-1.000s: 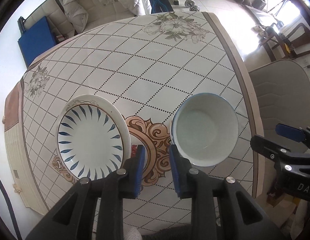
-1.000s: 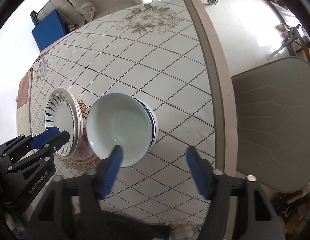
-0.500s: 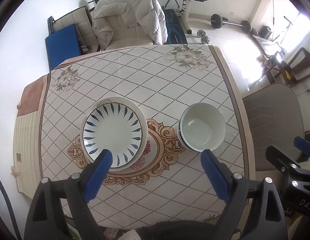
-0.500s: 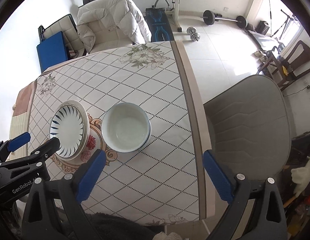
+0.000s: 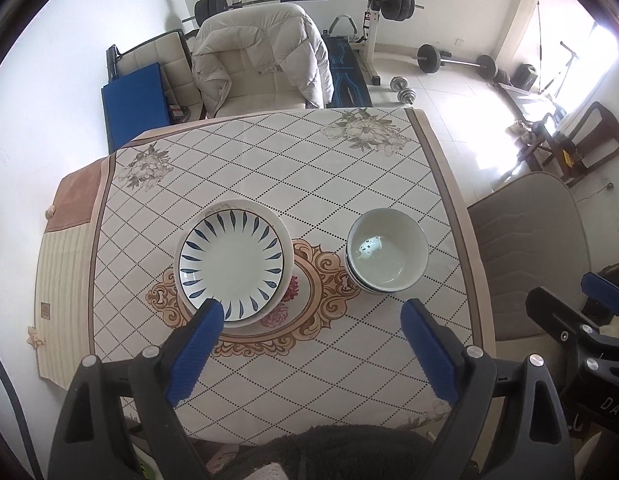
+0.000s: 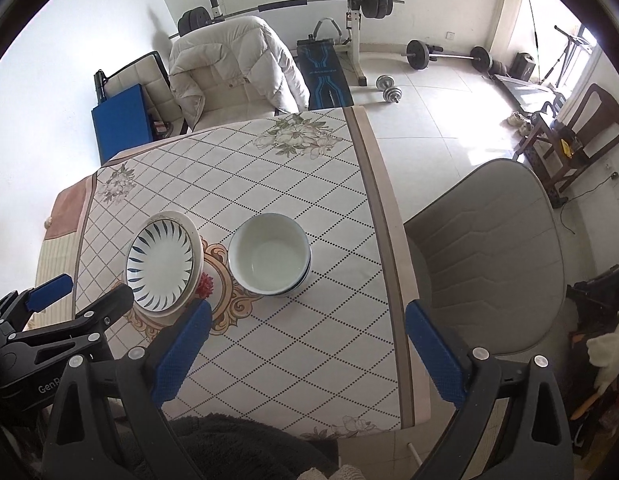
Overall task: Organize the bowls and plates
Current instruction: 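Open both grippers and lift away from the bowl stack, then lower both grippers onto the nested bowl stack and grasp its rim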
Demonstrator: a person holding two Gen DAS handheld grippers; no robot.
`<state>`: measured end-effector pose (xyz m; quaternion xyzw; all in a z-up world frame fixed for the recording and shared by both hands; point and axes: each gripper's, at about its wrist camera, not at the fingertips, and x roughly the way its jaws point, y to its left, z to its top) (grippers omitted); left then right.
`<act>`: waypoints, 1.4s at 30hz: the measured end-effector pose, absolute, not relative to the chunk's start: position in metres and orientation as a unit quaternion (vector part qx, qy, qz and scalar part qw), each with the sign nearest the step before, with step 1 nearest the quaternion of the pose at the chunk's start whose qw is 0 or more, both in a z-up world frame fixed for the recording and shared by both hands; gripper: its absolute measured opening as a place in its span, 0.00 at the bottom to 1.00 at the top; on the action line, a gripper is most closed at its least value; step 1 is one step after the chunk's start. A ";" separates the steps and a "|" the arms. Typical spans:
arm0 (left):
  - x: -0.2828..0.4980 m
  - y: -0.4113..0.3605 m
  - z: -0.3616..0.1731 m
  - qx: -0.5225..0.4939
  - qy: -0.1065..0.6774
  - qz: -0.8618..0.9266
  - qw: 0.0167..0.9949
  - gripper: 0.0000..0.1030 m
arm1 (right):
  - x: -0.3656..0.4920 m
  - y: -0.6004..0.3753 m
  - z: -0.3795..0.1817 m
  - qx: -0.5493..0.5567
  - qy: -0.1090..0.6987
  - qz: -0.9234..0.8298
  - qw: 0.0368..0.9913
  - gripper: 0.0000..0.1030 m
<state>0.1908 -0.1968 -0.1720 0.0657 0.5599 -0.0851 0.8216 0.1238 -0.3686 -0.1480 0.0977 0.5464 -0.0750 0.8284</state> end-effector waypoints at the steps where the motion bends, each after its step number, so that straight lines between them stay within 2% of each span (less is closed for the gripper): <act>1: 0.190 -0.197 -0.170 0.065 0.557 -0.085 0.824 0.88 | 0.124 -0.370 -0.148 0.098 0.547 -0.074 0.828 0.96; 10: 0.197 -0.204 -0.173 0.066 0.555 -0.082 0.825 0.88 | 0.132 -0.380 -0.151 0.100 0.549 -0.076 0.826 0.96; 18: 0.223 -0.211 -0.197 0.057 0.571 -0.099 0.813 0.88 | 0.153 -0.402 -0.183 0.123 0.551 -0.070 0.822 0.96; 26: 0.287 -0.233 -0.247 0.103 0.586 -0.124 0.794 0.88 | 0.193 -0.428 -0.252 0.177 0.538 -0.016 0.824 0.96; 33: 0.341 -0.268 -0.315 0.151 0.660 -0.192 0.710 0.88 | 0.229 -0.439 -0.347 0.272 0.607 0.032 0.746 0.96; 35: 0.350 -0.276 -0.331 0.160 0.673 -0.207 0.692 0.82 | 0.235 -0.439 -0.373 0.295 0.624 0.037 0.723 0.96; 37: 0.357 -0.283 -0.348 0.173 0.686 -0.218 0.672 0.65 | 0.240 -0.438 -0.396 0.325 0.632 0.048 0.702 0.96; 38: 0.359 -0.286 -0.355 0.174 0.694 -0.229 0.660 0.61 | 0.242 -0.438 -0.406 0.342 0.635 0.054 0.691 0.96; 42: 0.366 -0.292 -0.380 0.145 0.728 -0.263 0.617 0.59 | 0.250 -0.435 -0.442 0.386 0.645 0.070 0.656 0.94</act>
